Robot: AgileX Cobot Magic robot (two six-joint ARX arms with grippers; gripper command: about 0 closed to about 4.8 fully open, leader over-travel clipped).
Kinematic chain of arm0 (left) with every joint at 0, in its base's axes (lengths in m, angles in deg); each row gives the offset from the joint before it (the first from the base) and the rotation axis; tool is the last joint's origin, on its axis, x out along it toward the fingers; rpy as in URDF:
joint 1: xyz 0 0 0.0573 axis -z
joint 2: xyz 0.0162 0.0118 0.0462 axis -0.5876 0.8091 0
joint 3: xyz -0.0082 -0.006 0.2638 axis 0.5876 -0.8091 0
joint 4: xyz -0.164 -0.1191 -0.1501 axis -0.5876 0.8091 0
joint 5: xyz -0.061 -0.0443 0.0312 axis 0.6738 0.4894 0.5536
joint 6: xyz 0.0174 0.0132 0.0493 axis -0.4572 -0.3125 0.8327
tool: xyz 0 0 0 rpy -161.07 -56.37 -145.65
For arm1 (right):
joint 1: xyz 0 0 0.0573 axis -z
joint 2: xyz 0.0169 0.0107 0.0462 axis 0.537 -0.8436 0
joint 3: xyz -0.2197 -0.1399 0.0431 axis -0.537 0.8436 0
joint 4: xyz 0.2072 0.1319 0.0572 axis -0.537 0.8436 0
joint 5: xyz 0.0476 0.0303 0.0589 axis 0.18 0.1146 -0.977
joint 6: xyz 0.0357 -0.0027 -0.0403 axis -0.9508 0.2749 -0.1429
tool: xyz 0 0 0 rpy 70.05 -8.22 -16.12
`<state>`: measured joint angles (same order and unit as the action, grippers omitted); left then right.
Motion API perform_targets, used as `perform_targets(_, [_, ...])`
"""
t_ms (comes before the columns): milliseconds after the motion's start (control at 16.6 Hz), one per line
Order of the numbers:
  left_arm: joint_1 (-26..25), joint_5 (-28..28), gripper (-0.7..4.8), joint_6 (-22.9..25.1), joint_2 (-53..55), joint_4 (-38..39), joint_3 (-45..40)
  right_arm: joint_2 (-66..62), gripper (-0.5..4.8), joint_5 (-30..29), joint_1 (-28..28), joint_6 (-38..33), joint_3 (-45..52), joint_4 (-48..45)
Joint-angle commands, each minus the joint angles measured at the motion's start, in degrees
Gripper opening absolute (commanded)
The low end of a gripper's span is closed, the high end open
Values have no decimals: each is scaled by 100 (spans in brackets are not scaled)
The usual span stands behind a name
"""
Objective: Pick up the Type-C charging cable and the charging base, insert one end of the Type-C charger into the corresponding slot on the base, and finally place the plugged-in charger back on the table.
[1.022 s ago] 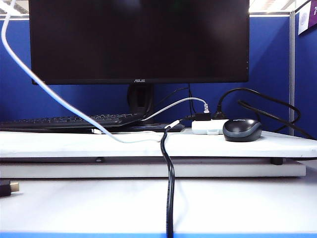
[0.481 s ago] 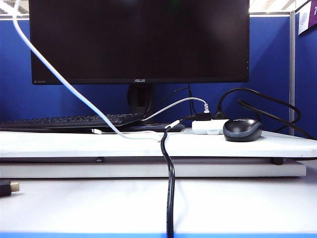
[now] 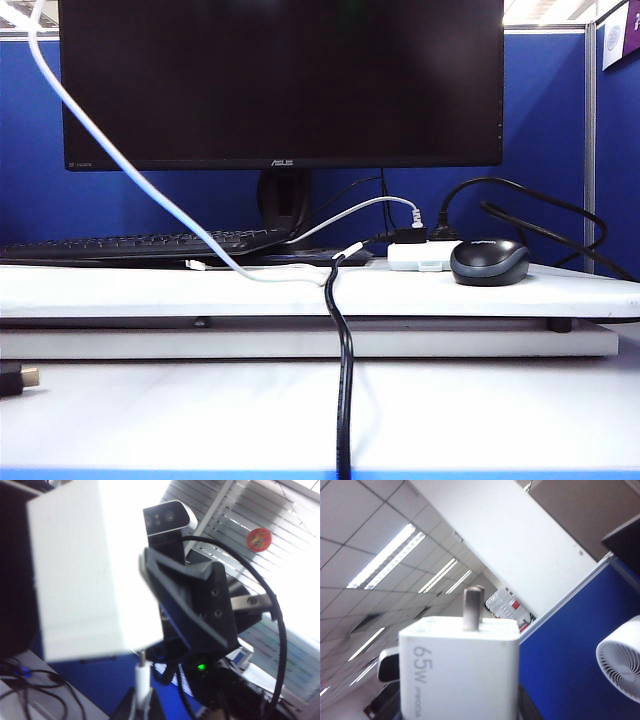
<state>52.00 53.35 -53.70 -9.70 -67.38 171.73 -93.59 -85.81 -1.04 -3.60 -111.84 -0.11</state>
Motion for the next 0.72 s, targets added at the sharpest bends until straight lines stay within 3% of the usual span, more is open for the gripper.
perform_targets(60, [7, 28, -7, -94, -13, -72, 17, 37, -6, -87, -17, 37, -35, -177])
perform_targets(721, [2, 26, -6, 35, 11, -28, 15, 39, -7, -389, 55, 15, -37, -328])
